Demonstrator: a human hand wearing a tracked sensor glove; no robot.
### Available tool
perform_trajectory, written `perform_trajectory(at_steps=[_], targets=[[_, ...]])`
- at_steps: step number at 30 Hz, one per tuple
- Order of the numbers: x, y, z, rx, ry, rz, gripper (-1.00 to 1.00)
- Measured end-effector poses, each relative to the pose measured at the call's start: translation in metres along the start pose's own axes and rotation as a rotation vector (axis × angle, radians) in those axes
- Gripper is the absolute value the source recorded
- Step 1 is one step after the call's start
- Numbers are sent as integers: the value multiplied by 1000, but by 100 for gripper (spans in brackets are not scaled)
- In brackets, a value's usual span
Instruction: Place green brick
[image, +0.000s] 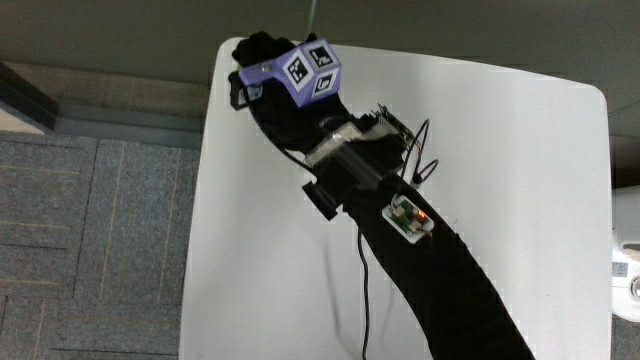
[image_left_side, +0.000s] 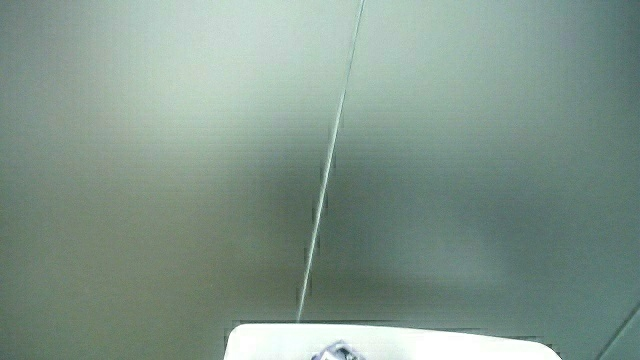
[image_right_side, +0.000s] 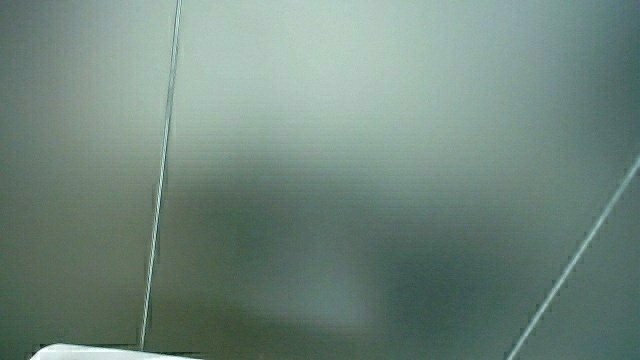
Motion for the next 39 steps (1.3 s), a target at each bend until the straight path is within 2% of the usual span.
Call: perform_trajectory(at_steps=[1,3,8,9,11,14,18,21,24,27,28,29,32,35,39], targets=[[7,5,-5,-13,-3,-21,0],[7,7,1,-3,-8,-35,0],[19,13,-3,-58,-39,-95,0],[24,14,-6,-85,-16,-113,0],[29,14,-11,-89,-47,-138,0],[32,11,-16,-126,-56,-150,0],[37,11,-22,-127,-46,-166,0],[36,9,-16,-129,-37,-167,0],[43,10,-21,-152,-18,-172,0],[47,6,-19,-141,4,-181,-13],[51,6,-21,-159,20,-186,-17],[53,6,-21,-153,5,-190,-22],[52,3,-20,-158,21,-186,-35],[54,2,-20,-176,70,-181,-48],[55,2,-24,-202,43,-184,-65]])
